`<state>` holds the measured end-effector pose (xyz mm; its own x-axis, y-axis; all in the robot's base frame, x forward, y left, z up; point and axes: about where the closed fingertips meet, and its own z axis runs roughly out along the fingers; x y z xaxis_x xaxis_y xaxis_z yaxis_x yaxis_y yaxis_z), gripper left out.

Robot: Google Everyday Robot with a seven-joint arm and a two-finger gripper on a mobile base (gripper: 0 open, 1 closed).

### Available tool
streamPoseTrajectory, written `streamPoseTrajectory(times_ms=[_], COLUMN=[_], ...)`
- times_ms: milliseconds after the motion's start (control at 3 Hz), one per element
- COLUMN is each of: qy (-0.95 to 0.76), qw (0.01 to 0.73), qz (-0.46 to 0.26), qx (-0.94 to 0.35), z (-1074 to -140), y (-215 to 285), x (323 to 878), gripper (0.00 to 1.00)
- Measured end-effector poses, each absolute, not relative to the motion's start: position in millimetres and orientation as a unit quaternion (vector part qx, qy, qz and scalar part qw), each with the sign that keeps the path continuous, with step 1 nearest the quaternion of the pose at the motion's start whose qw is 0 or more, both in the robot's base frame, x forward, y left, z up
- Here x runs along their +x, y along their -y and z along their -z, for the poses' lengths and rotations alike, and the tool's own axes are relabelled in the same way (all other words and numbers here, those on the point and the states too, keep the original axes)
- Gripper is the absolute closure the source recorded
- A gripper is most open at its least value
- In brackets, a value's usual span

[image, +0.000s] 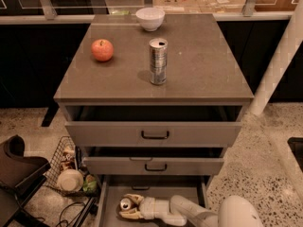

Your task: Pick orange can from bottom drawer and place on counter

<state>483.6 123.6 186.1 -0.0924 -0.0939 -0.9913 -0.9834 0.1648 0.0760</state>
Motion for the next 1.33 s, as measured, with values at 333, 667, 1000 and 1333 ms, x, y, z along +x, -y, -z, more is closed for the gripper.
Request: streamPoseTrajectory(times_ms=[333, 667, 1000, 1333], qy=[-0.583, -0.583, -0.583, -0.579], qw=[0.491, 0.49, 0.49, 0.49], qz=[-0.454, -0.455, -0.455, -0.465], qx=[-0.461, -0.461, -0.461, -0.456], z=[-186.3, -186.6, -186.6, -191.8], y=[-125.4, -127.1, -127.1, -126.5], x=[482.8, 482.0, 481.9, 480.6], gripper=[0.88, 1.0, 1.0, 1.0])
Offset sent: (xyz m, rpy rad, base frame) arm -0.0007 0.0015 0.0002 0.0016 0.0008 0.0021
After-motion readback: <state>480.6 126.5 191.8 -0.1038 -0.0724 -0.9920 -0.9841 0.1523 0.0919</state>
